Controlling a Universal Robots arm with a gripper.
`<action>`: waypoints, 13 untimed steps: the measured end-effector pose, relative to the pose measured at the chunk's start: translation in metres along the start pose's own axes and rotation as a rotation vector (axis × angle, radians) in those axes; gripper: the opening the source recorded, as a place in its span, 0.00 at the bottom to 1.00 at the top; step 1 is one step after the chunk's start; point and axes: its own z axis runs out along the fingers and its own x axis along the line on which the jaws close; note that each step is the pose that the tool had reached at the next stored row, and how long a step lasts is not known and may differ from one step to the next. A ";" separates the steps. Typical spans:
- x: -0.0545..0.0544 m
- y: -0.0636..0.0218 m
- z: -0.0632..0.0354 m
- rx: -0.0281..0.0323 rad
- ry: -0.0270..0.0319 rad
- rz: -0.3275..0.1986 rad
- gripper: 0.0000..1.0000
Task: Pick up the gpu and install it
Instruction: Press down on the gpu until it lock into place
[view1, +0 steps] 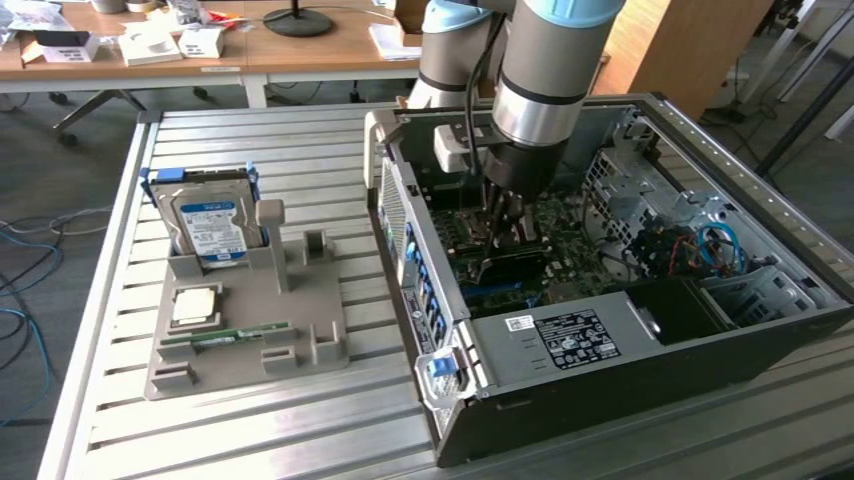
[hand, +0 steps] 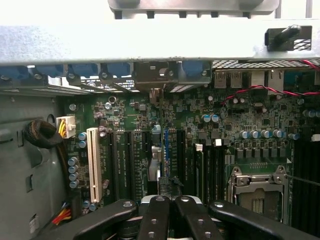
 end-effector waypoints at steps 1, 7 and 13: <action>0.000 0.0000 0.0000 0.0000 0.0000 0.000 0.11; 0.000 0.0000 0.0006 0.0001 -0.0002 0.000 0.11; 0.000 0.0000 0.0006 0.0001 -0.0002 0.000 0.11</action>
